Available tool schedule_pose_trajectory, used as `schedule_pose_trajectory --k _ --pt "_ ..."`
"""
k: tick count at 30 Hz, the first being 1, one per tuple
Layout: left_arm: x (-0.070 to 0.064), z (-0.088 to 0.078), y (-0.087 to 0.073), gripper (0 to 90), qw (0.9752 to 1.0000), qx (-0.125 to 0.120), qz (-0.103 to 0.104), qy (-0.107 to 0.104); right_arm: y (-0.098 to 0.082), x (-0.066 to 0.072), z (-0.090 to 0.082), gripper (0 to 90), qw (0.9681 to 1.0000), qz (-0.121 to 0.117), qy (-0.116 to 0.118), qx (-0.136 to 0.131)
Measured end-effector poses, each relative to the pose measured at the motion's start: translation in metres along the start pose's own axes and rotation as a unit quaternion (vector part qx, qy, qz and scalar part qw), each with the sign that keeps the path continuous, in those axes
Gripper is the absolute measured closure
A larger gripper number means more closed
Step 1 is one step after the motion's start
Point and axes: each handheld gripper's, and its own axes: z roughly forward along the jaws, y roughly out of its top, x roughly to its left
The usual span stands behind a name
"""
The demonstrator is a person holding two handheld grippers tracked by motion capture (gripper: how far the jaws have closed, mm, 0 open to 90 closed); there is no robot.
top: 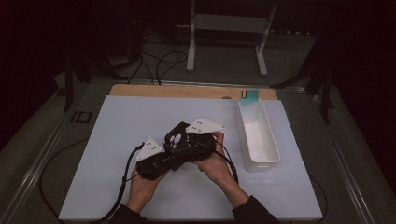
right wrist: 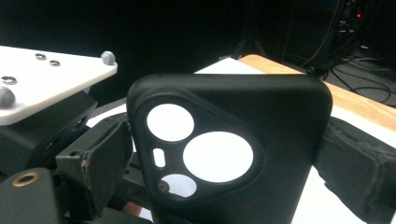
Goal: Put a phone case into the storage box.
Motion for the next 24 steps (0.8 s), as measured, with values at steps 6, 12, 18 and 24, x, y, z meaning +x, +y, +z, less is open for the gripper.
schedule_pose_trajectory --k 6,12,18,24 --pt "-0.0015 -0.0006 0.0008 85.1 1.0000 -0.001 0.003 0.002 -0.0013 -0.0001 0.0034 8.4 1.0000 0.004 -0.003 0.003" --pt "-0.0015 -0.0005 0.0004 85.1 1.0000 -0.002 0.002 0.002 -0.0014 0.0000 0.0033 12.4 0.9999 0.008 -0.011 0.005" --pt "-0.0019 -0.0003 0.0002 84.9 1.0000 -0.004 0.003 0.003 -0.0019 -0.0001 0.0023 13.2 0.9998 0.009 -0.014 0.004" --pt "-0.0015 -0.0005 0.0002 82.9 1.0000 -0.006 -0.001 -0.003 -0.0025 0.0007 0.0013 13.6 0.9999 0.004 -0.015 0.001"
